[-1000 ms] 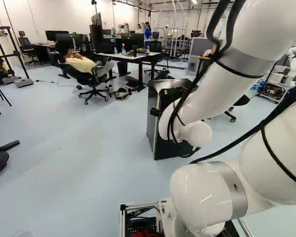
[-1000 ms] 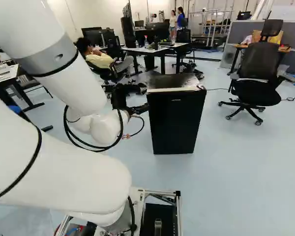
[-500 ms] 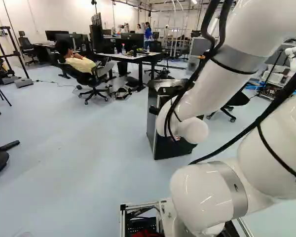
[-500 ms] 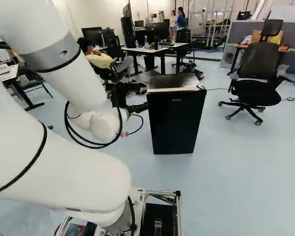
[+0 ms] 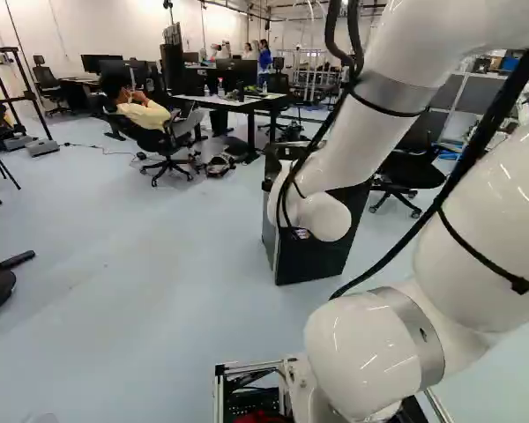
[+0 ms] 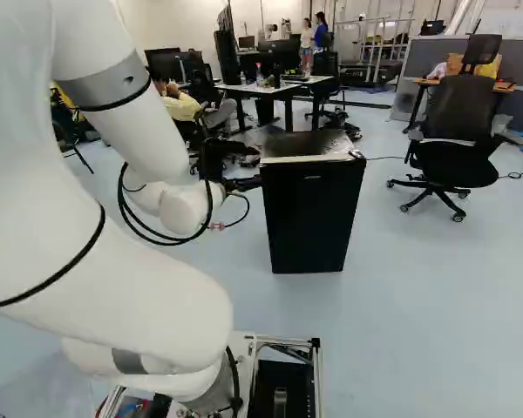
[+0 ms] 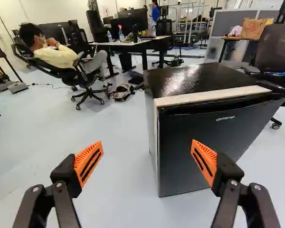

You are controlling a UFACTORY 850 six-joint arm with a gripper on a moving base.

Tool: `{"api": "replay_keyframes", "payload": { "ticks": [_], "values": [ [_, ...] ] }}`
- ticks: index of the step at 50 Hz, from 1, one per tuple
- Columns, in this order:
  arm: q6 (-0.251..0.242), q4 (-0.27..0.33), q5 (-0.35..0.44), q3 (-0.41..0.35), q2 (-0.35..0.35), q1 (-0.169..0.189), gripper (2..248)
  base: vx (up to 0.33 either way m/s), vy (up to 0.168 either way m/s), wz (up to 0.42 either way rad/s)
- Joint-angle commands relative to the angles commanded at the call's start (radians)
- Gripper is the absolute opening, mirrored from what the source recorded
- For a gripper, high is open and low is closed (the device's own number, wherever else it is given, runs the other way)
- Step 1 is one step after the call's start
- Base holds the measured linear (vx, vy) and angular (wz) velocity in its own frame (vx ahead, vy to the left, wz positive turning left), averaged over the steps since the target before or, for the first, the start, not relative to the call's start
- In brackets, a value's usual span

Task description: Grab a drink from the fridge

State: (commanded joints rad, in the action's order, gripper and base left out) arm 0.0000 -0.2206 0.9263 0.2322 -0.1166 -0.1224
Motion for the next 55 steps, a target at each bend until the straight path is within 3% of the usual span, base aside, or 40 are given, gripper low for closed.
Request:
{"api": "replay_keyframes", "payload": {
  "ticks": [55],
  "values": [
    [0.0, -0.335, 0.161, 0.275, 0.39, -0.132, 247, 0.0, 0.0, 0.0]
  ]
}}
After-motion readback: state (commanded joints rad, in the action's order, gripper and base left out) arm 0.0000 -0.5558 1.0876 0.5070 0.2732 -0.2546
